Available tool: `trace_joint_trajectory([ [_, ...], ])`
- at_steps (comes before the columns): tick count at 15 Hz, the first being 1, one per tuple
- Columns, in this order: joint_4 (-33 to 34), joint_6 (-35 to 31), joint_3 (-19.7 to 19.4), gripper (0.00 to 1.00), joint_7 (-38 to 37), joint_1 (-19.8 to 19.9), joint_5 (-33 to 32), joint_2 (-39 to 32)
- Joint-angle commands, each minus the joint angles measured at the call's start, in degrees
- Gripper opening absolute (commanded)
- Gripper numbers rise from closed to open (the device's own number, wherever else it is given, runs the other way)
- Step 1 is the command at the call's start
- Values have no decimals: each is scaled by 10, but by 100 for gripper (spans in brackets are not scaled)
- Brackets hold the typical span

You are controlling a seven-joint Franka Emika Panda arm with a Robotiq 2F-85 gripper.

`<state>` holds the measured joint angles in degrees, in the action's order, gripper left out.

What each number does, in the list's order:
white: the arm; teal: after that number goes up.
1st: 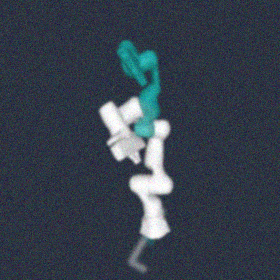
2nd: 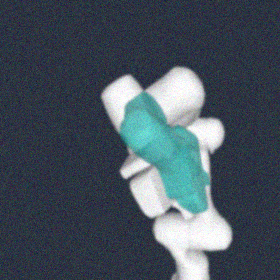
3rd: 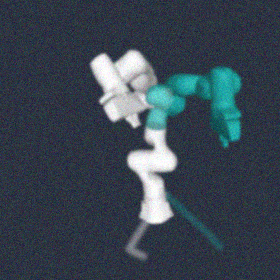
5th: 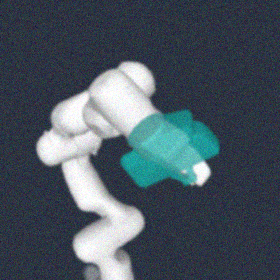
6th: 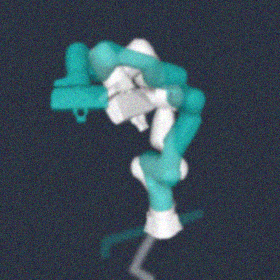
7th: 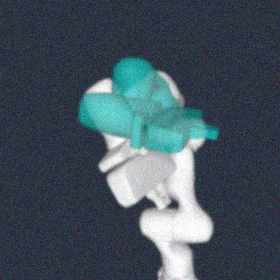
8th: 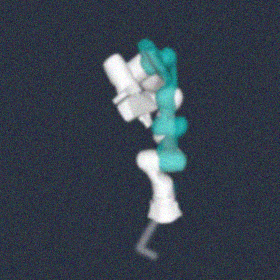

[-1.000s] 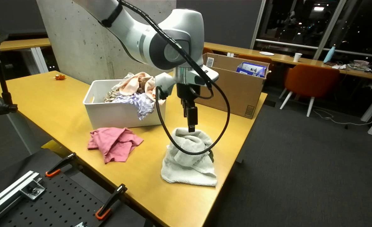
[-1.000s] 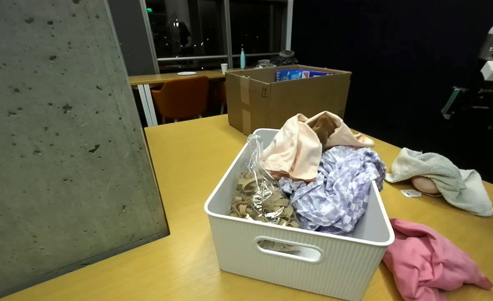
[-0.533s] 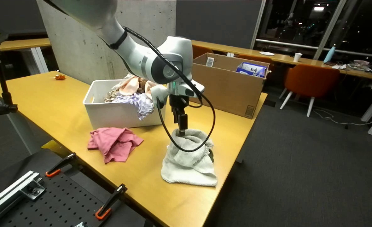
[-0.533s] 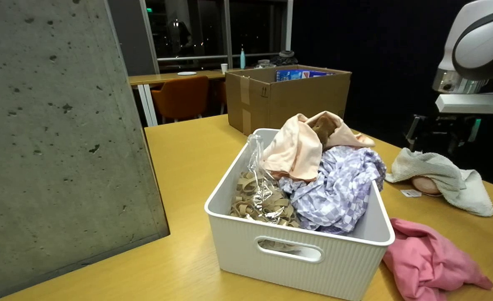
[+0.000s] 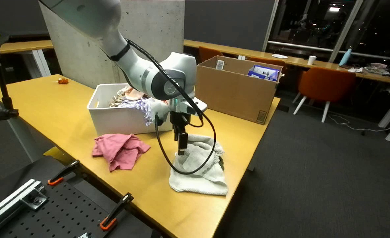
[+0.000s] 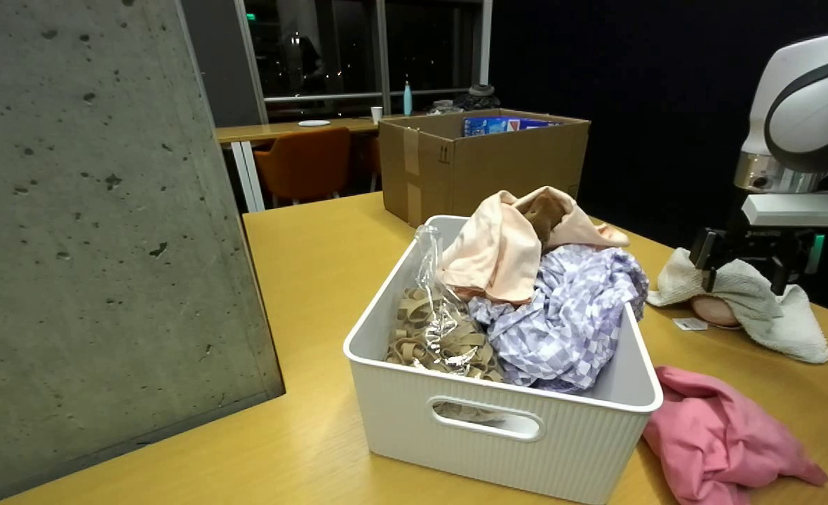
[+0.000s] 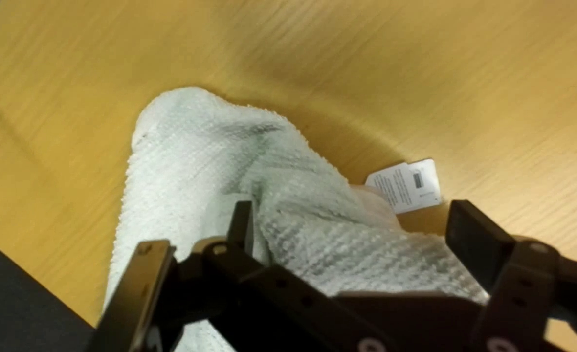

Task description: Use the pink shirt to pick up the moose, put it and the shirt inside the white basket, use the grey towel to pick up the toy vegetable and put it inside the white basket

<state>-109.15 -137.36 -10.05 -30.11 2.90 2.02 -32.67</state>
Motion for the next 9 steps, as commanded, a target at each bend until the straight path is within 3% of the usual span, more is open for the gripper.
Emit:
trace_joint_trajectory([
  [1,-54,-24,-13,100,3,3,14,34],
  [9,-22,-29,-31,100,4,7,7,30],
])
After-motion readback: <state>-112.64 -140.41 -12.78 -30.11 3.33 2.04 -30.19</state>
